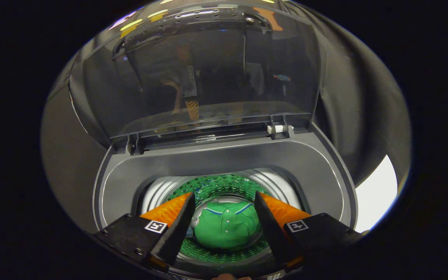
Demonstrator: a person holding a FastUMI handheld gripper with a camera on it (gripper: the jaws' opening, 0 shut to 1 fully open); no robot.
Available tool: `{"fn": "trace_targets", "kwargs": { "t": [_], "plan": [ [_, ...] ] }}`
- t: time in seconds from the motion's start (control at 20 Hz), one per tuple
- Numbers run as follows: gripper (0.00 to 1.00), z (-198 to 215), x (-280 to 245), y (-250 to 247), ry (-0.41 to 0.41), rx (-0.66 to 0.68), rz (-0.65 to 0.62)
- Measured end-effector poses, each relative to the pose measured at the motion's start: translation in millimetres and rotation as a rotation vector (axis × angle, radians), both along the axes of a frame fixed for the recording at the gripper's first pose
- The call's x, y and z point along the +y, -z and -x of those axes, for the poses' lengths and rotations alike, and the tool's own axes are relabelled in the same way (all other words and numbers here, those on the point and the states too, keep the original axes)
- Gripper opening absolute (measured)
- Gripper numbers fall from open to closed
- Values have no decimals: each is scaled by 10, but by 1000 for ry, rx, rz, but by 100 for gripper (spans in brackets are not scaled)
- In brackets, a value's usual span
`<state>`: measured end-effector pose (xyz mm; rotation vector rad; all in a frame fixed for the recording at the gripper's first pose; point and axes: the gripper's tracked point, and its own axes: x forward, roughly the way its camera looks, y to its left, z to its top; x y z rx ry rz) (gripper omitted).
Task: Put the clothes into the washing machine and then close the washing machine lid.
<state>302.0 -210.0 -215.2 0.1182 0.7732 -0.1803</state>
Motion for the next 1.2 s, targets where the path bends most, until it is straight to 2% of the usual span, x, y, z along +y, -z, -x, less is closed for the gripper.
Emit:
{"fn": "trace_targets", "kwargs": {
  "t": [0.05,0.35,0.95,1.2],
  "plan": [
    [95,8,-19,-23,1,-3,-1],
    [95,58,-5,-481,-19,-60,-22],
    [94,118,326,-2567,-98,-347,68],
    [94,35,417,-3112,-119,-429,99]
  ]
}}
